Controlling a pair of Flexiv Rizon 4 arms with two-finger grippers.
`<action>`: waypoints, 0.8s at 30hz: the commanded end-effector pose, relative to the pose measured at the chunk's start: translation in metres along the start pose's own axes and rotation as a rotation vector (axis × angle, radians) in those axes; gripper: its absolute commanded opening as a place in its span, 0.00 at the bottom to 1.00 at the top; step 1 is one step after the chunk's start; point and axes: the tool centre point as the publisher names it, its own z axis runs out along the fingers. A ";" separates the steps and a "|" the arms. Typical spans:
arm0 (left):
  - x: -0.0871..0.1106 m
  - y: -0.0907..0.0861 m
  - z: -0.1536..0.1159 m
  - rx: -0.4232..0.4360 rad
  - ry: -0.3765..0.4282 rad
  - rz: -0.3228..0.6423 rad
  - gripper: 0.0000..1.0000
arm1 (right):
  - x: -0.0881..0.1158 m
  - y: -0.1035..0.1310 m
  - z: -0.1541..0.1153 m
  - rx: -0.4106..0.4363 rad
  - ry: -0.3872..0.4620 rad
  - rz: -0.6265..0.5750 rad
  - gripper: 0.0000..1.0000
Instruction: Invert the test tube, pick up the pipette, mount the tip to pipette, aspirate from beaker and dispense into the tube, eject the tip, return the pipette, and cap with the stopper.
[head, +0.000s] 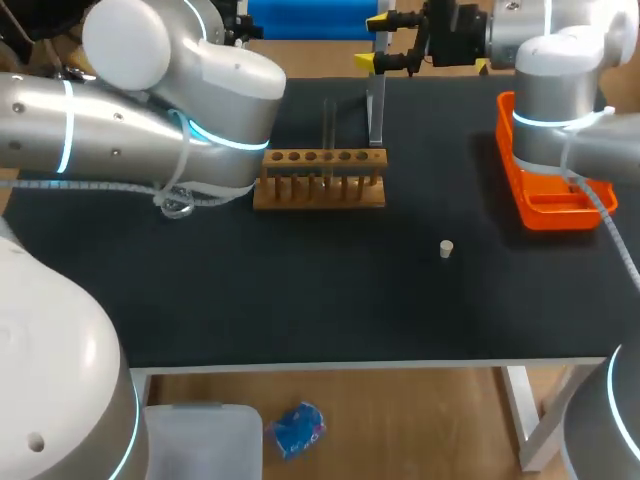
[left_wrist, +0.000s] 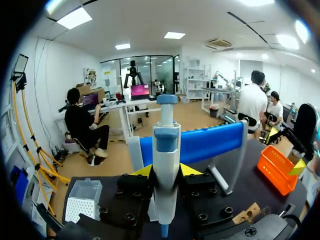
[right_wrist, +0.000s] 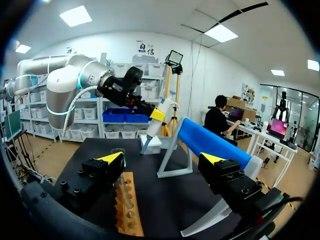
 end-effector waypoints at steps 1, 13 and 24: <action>0.006 -0.007 0.014 -0.015 -0.039 0.000 0.00 | 0.000 0.000 0.000 0.000 0.001 0.000 1.00; 0.009 -0.010 0.032 -0.054 -0.080 -0.013 0.00 | 0.000 0.000 0.000 0.000 0.001 0.000 1.00; 0.009 -0.009 0.041 -0.095 -0.122 -0.033 0.00 | 0.000 0.000 0.000 0.000 0.001 0.000 1.00</action>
